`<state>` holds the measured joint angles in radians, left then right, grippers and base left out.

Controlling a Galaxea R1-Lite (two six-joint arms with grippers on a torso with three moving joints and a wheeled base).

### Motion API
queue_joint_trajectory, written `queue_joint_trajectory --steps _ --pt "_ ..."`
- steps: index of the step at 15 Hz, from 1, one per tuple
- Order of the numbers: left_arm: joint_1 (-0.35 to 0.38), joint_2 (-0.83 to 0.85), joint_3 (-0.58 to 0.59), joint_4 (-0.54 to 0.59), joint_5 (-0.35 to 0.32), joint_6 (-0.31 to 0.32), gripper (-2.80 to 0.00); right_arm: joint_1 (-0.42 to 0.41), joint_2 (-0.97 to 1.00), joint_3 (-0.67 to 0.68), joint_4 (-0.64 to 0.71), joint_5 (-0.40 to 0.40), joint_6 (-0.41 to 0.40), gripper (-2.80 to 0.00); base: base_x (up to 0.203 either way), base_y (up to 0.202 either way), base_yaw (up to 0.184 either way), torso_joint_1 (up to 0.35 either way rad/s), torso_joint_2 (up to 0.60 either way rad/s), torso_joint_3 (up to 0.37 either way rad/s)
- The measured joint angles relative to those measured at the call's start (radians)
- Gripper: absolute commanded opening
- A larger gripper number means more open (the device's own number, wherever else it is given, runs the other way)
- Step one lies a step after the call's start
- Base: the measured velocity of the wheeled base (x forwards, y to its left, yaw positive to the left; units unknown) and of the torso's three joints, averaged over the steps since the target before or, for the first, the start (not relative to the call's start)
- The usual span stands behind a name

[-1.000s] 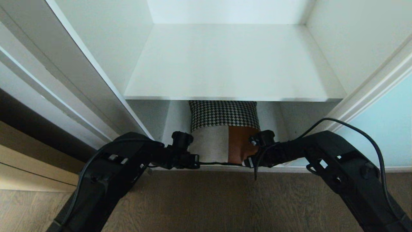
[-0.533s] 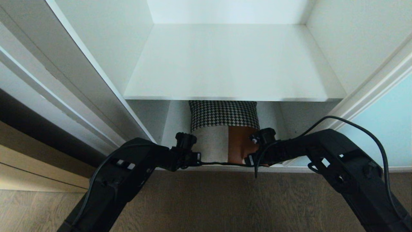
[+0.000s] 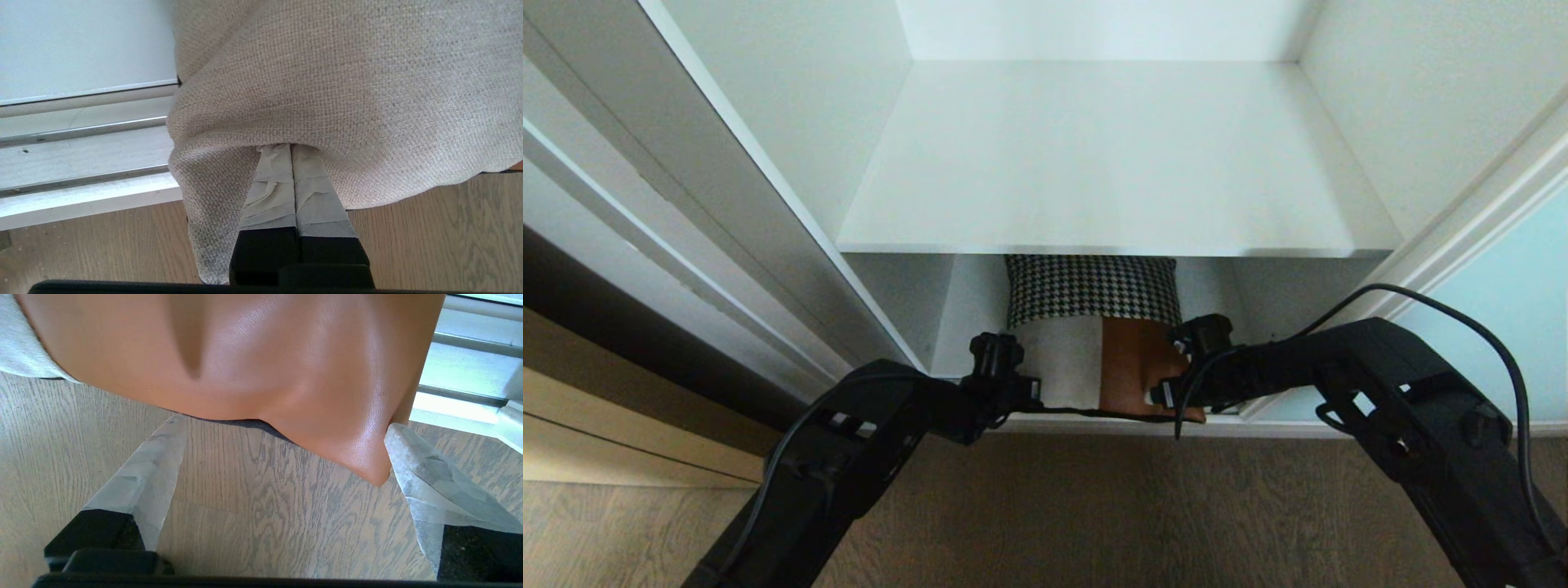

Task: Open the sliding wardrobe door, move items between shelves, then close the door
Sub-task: Place the pillow on the lower shelf

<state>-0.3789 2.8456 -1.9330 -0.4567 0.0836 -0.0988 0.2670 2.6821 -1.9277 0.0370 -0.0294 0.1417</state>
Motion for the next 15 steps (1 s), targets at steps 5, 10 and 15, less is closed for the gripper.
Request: queue_joint_trajectory --steps 5,10,15 --pt "-0.003 0.004 0.001 0.033 -0.001 0.003 -2.80 -0.003 -0.011 0.000 0.000 0.002 0.003 0.00 0.000 0.000 0.000 0.000 0.00 0.000" --pt "-0.004 0.005 0.002 0.025 0.000 0.003 -2.80 -0.007 -0.022 -0.001 -0.001 0.006 0.009 0.00 0.092 0.000 0.000 -0.001 0.00 0.001" --pt "-0.003 0.006 0.003 -0.021 0.006 0.007 -2.80 -0.013 -0.033 0.002 0.001 0.009 0.013 0.00 0.131 0.000 0.000 0.003 0.00 0.001"
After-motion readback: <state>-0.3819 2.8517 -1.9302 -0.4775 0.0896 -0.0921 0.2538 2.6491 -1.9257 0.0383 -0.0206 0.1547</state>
